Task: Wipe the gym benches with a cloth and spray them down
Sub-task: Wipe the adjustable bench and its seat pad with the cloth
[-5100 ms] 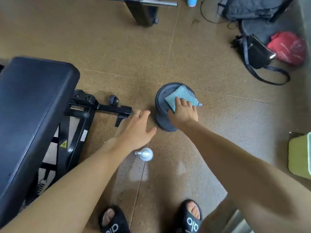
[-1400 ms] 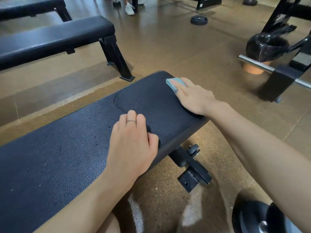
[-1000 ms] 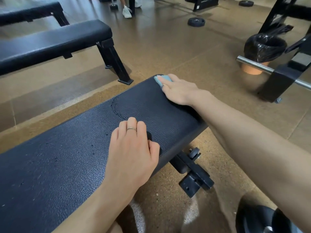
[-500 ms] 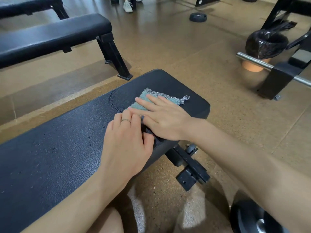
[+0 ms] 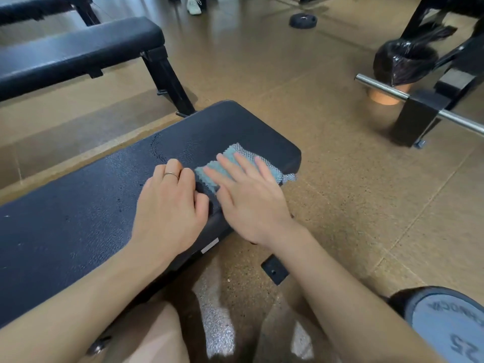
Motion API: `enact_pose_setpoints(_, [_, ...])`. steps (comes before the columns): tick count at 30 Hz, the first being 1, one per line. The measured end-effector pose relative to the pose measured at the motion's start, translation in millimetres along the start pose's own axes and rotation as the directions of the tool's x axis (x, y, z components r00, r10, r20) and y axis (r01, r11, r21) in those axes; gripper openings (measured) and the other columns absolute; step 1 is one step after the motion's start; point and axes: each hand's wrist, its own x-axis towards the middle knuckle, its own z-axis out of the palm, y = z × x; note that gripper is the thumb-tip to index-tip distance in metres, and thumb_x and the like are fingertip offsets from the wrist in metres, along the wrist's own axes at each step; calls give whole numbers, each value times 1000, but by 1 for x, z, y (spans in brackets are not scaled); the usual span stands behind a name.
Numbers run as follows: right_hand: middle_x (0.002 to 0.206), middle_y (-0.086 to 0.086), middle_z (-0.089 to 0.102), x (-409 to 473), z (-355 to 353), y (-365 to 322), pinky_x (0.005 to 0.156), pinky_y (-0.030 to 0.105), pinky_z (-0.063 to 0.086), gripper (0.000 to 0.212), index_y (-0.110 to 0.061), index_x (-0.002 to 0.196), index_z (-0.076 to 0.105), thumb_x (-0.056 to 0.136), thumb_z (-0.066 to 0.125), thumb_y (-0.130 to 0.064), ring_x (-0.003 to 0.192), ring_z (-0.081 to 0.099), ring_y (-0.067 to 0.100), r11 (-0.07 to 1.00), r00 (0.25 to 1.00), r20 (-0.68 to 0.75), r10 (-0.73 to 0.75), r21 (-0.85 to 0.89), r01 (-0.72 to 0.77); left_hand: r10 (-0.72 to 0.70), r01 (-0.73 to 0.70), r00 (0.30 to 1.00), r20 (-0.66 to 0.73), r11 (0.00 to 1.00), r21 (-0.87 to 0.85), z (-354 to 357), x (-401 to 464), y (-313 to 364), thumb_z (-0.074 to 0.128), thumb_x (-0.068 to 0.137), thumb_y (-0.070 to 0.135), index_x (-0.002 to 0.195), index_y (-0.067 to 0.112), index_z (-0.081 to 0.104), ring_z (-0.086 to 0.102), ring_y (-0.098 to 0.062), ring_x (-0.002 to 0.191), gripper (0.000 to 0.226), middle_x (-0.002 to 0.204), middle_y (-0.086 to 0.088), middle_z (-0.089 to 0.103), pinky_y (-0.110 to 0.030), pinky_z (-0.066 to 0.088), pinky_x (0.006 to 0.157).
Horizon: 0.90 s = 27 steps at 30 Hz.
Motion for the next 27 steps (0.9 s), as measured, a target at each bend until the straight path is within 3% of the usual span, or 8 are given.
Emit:
enact_pose_setpoints(3, [168,-9,17,22,-9,50,126,46,-1,56,-46,155,26,101,12,-38,156,8,20,994,995,5,103,-28,-103,-27,27,1000,6,1000,14,-1,-1,2,39,88,26,78,16,34,45,-34,85,16,91,-13,49,-44,41,65])
enact_pose_setpoints(6, [169,-7,15,38,-14,80,124,48,6,52,-45,155,28,105,18,-34,154,9,25,954,957,0,291,75,-290,-44,44,999,5,998,41,-2,0,3,39,88,27,76,14,36,46,-32,85,18,90,-11,49,-40,39,62])
enact_pose_setpoints(10, [167,-3,22,18,9,27,122,59,9,58,-36,153,38,100,14,-36,155,7,32,885,873,-175,455,198,-422,-47,46,999,15,998,49,-3,0,4,38,90,30,75,12,41,46,-29,86,23,92,-8,50,-36,35,63])
enact_pose_setpoints(13, [167,-1,23,-8,21,-13,121,62,9,63,-31,154,39,97,12,-38,156,2,31,909,902,-190,389,239,-342,-73,71,997,19,996,59,-4,0,6,42,90,29,74,11,46,46,-29,87,25,93,-5,50,-35,35,63])
enact_pose_setpoints(17, [160,-1,40,5,11,22,122,60,10,55,-33,146,51,99,22,-35,152,24,28,954,921,-249,299,109,-280,-88,87,996,17,994,62,-5,-1,8,43,90,27,74,10,48,47,-28,89,24,96,-4,51,-34,36,60])
enact_pose_setpoints(21, [168,0,19,61,-12,62,122,52,10,54,-32,158,26,104,21,-34,153,14,28,967,967,-23,254,-23,-254,-97,96,995,4,993,65,-6,-2,8,43,89,27,72,11,47,47,-28,89,24,95,-4,51,-34,36,59])
enact_pose_setpoints(24, [170,3,9,67,-9,44,123,55,5,56,-30,160,16,105,19,-37,154,7,35,967,971,-8,237,-99,-237,-85,87,996,-29,993,77,-5,-1,10,42,89,28,72,12,47,48,-28,88,24,93,-5,51,-32,33,58])
enact_pose_setpoints(27, [170,-1,4,30,4,-5,124,53,1,56,-32,161,10,106,17,-37,156,-1,29,992,1000,27,5,-128,-2,-67,72,996,-56,993,94,-4,-3,8,41,88,27,74,10,53,50,-30,81,25,87,-7,50,-33,32,59])
